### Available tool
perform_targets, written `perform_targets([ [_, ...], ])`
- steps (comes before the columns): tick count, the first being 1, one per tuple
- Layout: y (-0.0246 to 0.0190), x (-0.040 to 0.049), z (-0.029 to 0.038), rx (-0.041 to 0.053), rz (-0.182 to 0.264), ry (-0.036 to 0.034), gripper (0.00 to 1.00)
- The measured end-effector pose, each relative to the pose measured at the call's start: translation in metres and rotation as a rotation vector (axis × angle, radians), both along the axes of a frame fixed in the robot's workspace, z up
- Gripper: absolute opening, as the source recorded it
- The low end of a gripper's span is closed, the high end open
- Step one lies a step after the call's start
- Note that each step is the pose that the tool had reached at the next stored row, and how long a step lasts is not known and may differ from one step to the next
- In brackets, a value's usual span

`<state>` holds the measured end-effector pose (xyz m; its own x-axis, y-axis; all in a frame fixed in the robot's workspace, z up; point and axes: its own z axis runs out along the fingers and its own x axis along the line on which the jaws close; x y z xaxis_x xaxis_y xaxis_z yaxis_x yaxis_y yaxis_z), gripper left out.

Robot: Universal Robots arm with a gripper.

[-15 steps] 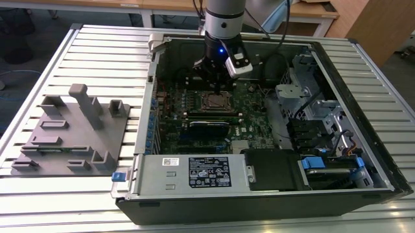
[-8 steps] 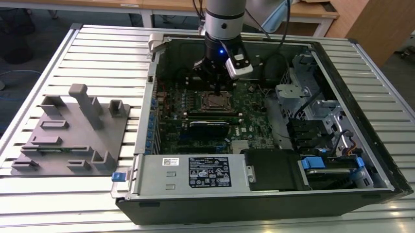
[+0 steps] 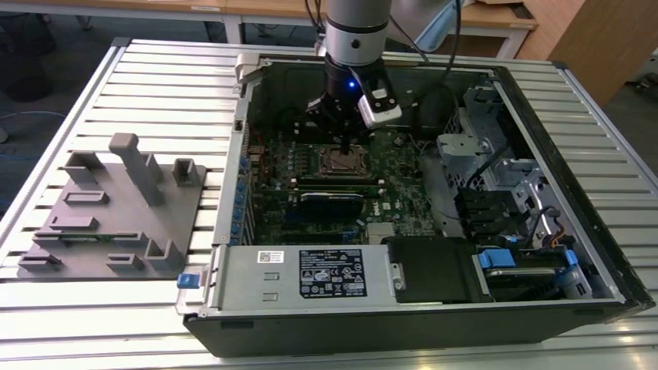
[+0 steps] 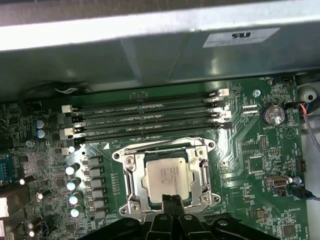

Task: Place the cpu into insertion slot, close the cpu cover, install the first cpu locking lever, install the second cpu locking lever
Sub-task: 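Install the second cpu locking lever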

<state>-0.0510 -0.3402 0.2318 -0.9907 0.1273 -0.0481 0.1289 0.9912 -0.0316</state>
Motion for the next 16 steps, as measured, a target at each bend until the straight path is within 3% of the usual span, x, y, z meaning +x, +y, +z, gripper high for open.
perform_targets([
  [16, -0.0102, 0.0, 0.0, 0.0, 0.0, 0.0, 0.1],
])
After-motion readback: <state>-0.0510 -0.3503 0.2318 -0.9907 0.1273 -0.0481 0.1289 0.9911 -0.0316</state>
